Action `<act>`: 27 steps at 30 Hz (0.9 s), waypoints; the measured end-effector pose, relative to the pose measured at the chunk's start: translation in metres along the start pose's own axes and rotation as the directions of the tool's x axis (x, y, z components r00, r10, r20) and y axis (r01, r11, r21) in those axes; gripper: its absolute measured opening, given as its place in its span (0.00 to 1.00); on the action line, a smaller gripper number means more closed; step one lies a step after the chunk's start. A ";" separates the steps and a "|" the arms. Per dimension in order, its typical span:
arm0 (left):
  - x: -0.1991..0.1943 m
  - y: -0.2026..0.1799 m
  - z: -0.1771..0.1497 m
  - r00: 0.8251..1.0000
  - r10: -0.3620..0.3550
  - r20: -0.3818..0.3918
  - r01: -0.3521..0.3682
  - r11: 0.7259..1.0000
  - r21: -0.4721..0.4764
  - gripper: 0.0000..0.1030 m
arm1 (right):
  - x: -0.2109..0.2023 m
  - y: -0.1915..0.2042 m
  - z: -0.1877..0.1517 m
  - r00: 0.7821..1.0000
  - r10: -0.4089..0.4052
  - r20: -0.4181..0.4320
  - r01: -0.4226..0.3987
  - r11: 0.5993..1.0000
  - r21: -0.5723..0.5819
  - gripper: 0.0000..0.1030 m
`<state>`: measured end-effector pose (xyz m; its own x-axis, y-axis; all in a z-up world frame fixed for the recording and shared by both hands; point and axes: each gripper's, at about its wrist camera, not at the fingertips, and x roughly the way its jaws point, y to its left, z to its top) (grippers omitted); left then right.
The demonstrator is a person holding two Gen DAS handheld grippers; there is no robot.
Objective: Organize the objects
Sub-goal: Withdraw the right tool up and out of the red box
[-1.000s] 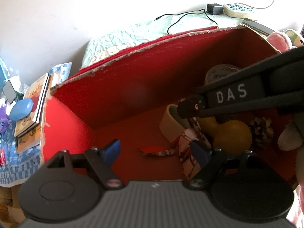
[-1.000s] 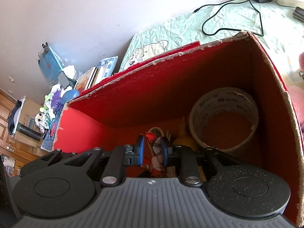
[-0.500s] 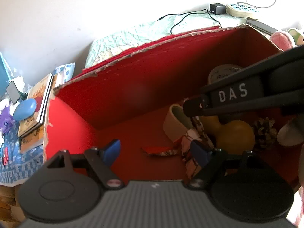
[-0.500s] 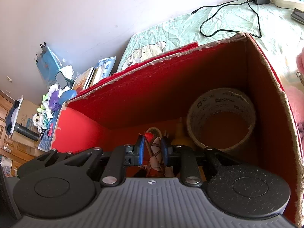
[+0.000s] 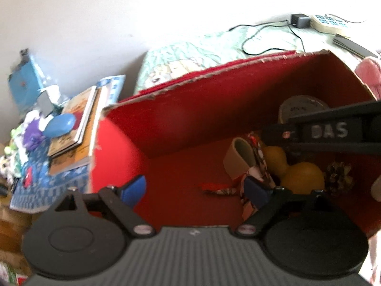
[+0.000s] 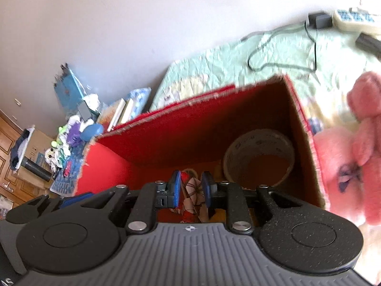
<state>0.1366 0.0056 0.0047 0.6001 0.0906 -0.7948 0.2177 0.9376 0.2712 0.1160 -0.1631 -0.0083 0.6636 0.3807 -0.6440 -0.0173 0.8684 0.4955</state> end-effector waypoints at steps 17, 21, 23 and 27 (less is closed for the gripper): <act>-0.089 -0.011 -0.027 0.997 0.073 0.039 -0.066 0.985 -0.157 0.88 | -0.088 0.013 -0.036 0.985 0.035 0.168 -0.009 0.988 -0.153 0.46; -0.105 -0.009 -0.037 0.997 0.074 0.037 -0.066 0.979 -0.193 0.88 | -0.103 0.011 -0.042 0.982 0.060 0.180 -0.029 0.985 -0.171 0.51; -0.111 -0.009 -0.042 0.997 0.066 0.034 -0.057 0.976 -0.209 0.88 | -0.107 0.010 -0.045 0.982 0.068 0.178 -0.037 0.984 -0.172 0.52; -0.117 -0.013 -0.051 0.998 0.066 0.014 -0.061 0.973 -0.221 0.88 | -0.114 0.006 -0.056 0.983 0.092 0.159 -0.068 0.986 -0.155 0.52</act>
<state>0.0242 0.0000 0.0663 0.6241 0.1472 -0.7673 0.0053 0.9813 0.1925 -0.0011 -0.1839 0.0354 0.7693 0.4041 -0.4948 -0.1782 0.8795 0.4413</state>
